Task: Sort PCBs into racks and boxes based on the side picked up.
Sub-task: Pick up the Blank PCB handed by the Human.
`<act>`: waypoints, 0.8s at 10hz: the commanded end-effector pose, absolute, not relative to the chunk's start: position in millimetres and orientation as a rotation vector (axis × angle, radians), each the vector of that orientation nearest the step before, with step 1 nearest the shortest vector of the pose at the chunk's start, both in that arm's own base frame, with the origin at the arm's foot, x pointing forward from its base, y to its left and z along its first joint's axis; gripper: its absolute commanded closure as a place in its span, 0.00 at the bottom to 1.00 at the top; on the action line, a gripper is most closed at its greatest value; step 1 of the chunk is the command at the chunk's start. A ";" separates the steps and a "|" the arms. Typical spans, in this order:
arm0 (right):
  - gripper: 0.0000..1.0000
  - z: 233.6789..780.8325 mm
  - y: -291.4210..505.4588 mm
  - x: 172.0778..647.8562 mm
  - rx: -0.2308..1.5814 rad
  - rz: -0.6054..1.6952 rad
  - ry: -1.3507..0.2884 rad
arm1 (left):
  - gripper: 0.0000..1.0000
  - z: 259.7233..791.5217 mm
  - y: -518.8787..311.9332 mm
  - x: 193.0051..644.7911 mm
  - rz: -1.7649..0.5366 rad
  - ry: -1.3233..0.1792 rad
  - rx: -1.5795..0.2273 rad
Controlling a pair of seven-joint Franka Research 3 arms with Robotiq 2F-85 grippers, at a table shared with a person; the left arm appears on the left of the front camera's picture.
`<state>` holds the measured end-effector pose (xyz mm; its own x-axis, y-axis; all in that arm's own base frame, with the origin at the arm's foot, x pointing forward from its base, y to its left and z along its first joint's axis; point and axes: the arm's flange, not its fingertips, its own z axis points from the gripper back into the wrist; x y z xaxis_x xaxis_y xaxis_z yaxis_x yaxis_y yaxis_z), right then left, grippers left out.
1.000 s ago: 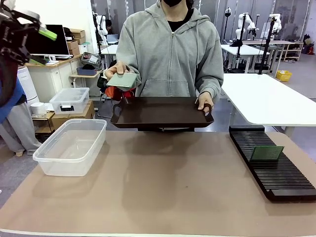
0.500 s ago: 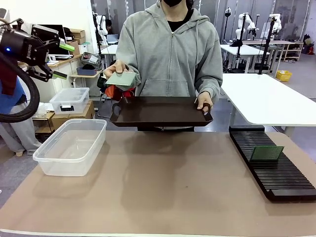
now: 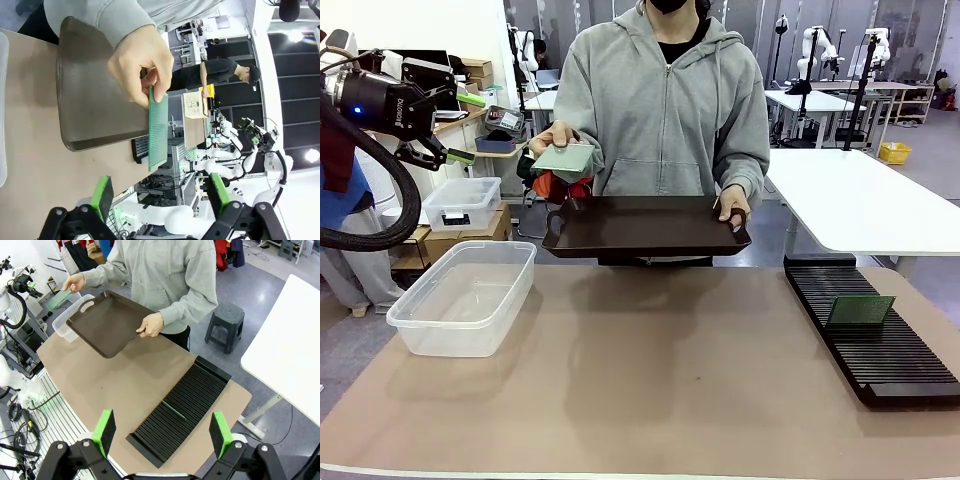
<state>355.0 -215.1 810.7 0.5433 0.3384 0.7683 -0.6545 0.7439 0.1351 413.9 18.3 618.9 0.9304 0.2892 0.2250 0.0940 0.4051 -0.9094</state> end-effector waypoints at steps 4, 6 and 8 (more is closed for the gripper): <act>0.00 810.6 -214.1 353.5 0.453 0.615 -0.799 | 0.00 619.8 20.3 411.8 0.131 -0.378 -1.152; 0.00 810.6 -214.1 353.5 0.453 0.615 -0.799 | 0.00 619.8 20.3 411.8 0.131 -0.378 -1.152; 0.00 810.6 -214.1 353.5 0.453 0.615 -0.799 | 0.00 619.8 20.3 411.8 0.131 -0.378 -1.152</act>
